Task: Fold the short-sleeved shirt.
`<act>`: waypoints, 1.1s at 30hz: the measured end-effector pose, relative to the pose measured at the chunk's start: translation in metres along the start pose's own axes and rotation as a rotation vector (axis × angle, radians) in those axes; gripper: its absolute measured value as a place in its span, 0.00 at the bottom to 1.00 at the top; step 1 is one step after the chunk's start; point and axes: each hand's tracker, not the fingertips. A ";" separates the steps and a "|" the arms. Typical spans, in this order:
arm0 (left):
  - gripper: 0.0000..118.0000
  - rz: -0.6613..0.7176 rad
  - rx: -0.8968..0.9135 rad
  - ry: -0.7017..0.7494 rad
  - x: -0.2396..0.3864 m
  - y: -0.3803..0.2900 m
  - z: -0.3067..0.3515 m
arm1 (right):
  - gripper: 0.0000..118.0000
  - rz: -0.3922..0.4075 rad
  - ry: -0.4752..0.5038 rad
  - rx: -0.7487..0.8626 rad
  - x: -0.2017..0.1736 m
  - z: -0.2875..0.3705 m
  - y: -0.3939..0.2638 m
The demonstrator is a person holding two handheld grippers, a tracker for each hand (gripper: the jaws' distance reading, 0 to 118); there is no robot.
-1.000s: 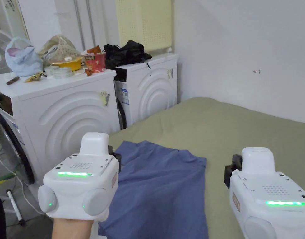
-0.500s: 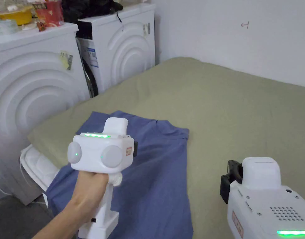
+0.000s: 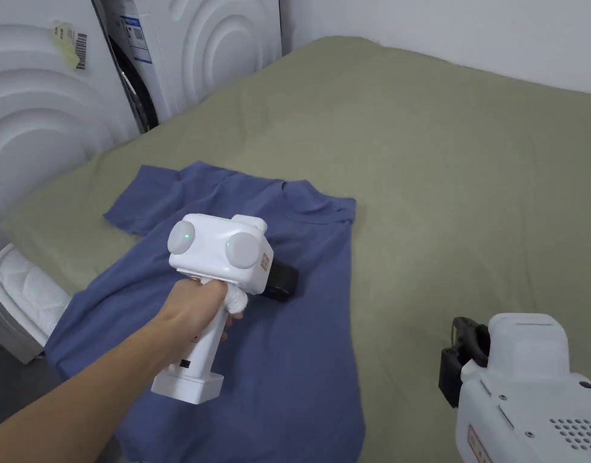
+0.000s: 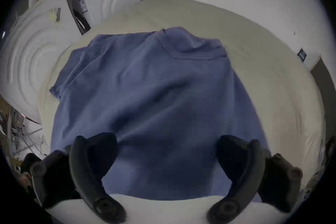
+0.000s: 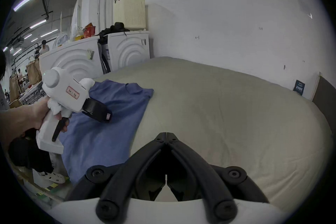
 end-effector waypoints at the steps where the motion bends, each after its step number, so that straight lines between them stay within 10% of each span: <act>1: 0.94 -0.007 0.012 -0.007 -0.001 -0.012 -0.002 | 0.00 -0.002 -0.005 -0.003 0.002 0.003 -0.001; 3: 0.81 -0.017 0.036 0.007 0.005 -0.015 0.011 | 0.00 -0.003 -0.012 -0.003 0.007 0.014 -0.001; 4: 0.59 -0.020 0.052 0.002 0.008 -0.017 0.022 | 0.00 -0.002 -0.024 -0.003 0.010 0.018 -0.002; 5: 0.09 -0.037 0.091 0.005 0.004 -0.012 0.013 | 0.00 -0.002 -0.032 -0.002 0.014 0.022 -0.002; 6: 0.02 -0.066 0.116 0.073 0.009 -0.012 0.018 | 0.00 -0.005 -0.043 -0.002 0.019 0.029 -0.002; 18: 0.02 -0.178 0.364 -0.084 0.103 -0.011 0.165 | 0.00 -0.083 -0.309 0.082 0.112 0.171 -0.007; 33: 0.02 -0.555 0.473 -0.601 0.435 -0.024 0.277 | 0.00 -0.219 -0.604 0.129 0.237 0.291 -0.024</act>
